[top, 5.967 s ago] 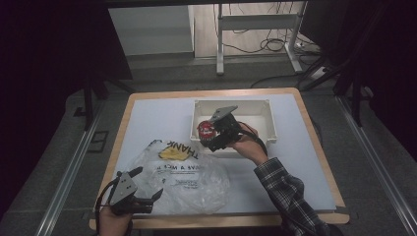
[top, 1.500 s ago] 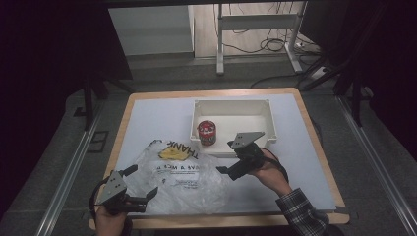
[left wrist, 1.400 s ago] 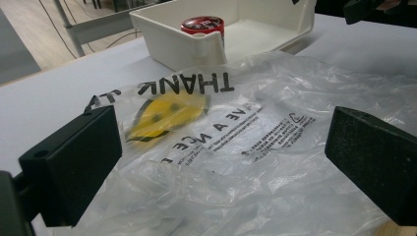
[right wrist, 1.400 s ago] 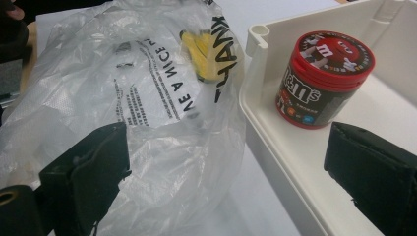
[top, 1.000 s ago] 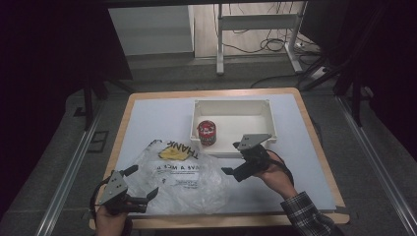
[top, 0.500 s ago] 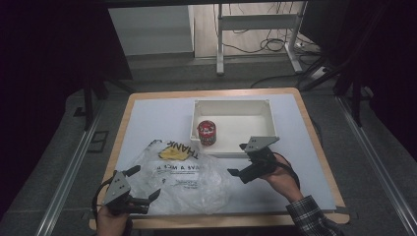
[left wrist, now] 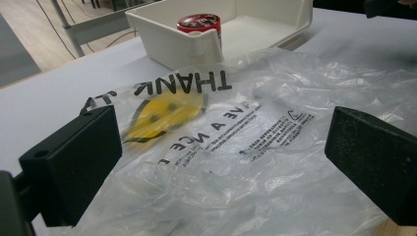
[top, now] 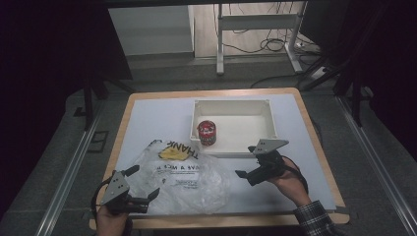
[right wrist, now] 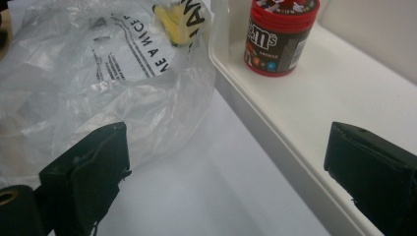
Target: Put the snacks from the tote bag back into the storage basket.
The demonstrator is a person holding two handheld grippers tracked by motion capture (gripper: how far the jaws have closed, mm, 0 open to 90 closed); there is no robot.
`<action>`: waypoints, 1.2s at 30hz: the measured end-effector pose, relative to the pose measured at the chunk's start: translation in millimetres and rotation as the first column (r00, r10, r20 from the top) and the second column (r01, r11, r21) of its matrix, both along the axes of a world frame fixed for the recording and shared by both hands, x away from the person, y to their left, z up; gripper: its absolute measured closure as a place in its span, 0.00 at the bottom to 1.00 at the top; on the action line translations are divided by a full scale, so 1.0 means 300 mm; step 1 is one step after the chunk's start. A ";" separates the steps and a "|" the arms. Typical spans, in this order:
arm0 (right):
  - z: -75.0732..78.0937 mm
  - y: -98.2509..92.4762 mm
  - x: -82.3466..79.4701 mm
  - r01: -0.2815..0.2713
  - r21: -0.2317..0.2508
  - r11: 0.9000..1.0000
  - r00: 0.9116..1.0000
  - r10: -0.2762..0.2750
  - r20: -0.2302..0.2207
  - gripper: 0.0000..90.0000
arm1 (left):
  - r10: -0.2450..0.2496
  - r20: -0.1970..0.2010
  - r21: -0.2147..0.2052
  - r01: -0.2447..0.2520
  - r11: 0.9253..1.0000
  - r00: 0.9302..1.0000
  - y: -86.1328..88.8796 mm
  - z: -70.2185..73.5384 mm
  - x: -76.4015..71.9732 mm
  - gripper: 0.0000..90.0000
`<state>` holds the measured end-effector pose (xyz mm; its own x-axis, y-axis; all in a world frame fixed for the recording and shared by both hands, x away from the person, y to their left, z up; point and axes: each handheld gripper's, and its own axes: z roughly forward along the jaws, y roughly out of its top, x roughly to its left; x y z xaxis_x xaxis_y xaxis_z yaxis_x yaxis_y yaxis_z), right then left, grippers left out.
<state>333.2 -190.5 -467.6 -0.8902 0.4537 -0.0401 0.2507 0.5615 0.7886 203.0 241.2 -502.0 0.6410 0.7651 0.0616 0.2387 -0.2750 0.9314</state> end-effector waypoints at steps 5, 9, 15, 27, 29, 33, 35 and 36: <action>-0.003 -0.020 -0.009 0.012 0.000 1.000 1.000 -0.012 -0.001 0.04 | 0.003 0.002 -0.002 -0.003 1.000 1.000 0.000 0.000 0.000 0.01; -0.002 -0.038 -0.017 0.019 0.010 1.000 1.000 -0.019 0.000 0.04 | 0.004 0.002 -0.005 -0.004 1.000 1.000 0.002 0.001 -0.001 0.01; -0.006 -0.062 -0.031 0.030 0.010 1.000 1.000 -0.030 -0.001 0.04 | 0.004 0.001 -0.003 -0.004 1.000 1.000 0.001 0.000 0.000 0.01; -0.011 -0.118 -0.063 0.069 0.011 0.998 0.997 -0.070 0.013 0.04 | 0.007 -0.001 0.007 -0.007 1.000 1.000 -0.003 -0.001 0.000 0.01; -0.014 -0.126 -0.068 0.075 0.007 0.997 0.997 -0.075 0.016 0.04 | 0.008 0.000 0.009 -0.008 1.000 1.000 -0.002 0.000 -0.001 0.01; -0.018 -0.141 -0.080 0.087 0.000 0.996 0.996 -0.087 0.022 0.04 | 0.010 0.000 0.010 -0.010 1.000 1.000 -0.002 0.000 -0.001 0.01; -0.019 -0.149 -0.085 0.092 -0.001 0.996 0.995 -0.092 0.025 0.04 | 0.011 0.001 0.011 -0.011 1.000 1.000 -0.002 0.000 -0.002 0.01; -0.020 -0.152 -0.089 0.096 -0.001 0.995 0.995 -0.096 0.026 0.04 | 0.012 0.001 0.011 -0.012 1.000 1.000 -0.002 0.000 -0.002 0.01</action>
<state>306.6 -236.1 -473.5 -0.8411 0.5371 -0.0637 0.2831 0.5375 0.7943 202.6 240.6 -501.9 0.6317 0.7720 0.0713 0.2407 -0.2827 0.9285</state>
